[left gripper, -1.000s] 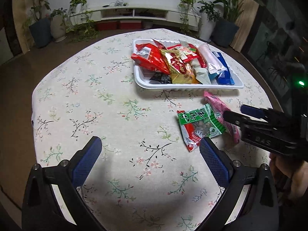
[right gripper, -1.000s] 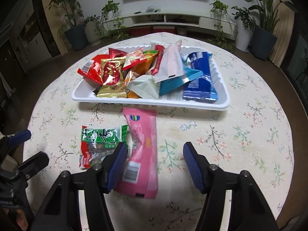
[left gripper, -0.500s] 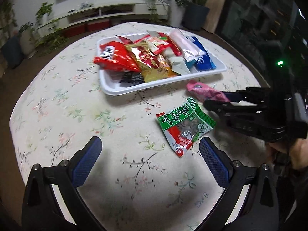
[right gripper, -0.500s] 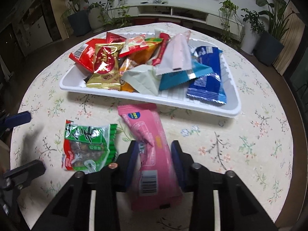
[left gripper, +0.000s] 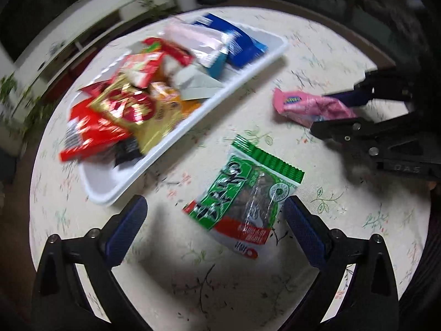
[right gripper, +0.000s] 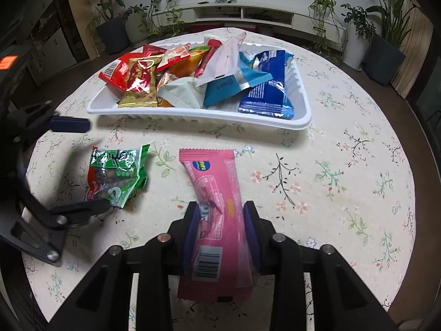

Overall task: Organize snacks
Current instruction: 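Grasp the pink wafer bar with the right tool, then grasp the green seaweed snack packet with the left tool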

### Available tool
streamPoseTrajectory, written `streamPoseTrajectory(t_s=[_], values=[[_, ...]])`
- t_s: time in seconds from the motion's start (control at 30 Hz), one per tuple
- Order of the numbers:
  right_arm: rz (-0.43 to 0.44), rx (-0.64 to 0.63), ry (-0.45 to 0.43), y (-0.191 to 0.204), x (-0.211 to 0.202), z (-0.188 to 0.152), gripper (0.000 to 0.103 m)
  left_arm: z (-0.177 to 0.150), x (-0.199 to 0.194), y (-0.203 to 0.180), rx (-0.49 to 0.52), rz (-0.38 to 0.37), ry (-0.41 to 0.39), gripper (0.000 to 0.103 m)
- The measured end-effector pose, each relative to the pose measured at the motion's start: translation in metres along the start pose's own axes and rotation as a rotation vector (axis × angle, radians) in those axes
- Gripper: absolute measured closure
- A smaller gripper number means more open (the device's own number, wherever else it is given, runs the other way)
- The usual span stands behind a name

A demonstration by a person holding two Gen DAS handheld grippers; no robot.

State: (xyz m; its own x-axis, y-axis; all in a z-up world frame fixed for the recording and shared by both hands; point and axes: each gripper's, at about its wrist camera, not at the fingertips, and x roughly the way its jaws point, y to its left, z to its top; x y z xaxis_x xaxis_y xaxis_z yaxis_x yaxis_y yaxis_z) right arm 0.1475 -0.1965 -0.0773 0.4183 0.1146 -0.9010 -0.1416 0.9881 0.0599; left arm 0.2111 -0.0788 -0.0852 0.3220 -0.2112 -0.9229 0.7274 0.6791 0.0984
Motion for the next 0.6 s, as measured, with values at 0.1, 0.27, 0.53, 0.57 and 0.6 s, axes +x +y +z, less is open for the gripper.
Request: streamPoseTrajectory(t_s=[0.1, 0.27, 0.53, 0.57, 0.6], values=[[0.018, -0.008, 0.002, 0.002, -0.001, -0.002, 0.061, 0.005, 0.008, -0.002, 0.041, -0.031, 0.038, 0.010], [0.039, -0.035, -0.007, 0.008, -0.001, -0.003, 0.050, 0.011, 0.015, 0.006, 0.009, -0.119, 0.060, 0.025], [0.027, -0.023, -0.021, 0.003, -0.002, -0.002, 0.048, 0.019, 0.017, 0.001, 0.004, -0.145, 0.083, 0.045], [0.028, -0.014, -0.021, 0.001, -0.002, -0.002, 0.048, 0.020, 0.017, 0.001, 0.000, -0.145, 0.081, 0.046], [0.028, -0.008, -0.020, 0.000, -0.001, 0.000, 0.048, 0.021, 0.018, 0.001, -0.005, -0.142, 0.079, 0.048]])
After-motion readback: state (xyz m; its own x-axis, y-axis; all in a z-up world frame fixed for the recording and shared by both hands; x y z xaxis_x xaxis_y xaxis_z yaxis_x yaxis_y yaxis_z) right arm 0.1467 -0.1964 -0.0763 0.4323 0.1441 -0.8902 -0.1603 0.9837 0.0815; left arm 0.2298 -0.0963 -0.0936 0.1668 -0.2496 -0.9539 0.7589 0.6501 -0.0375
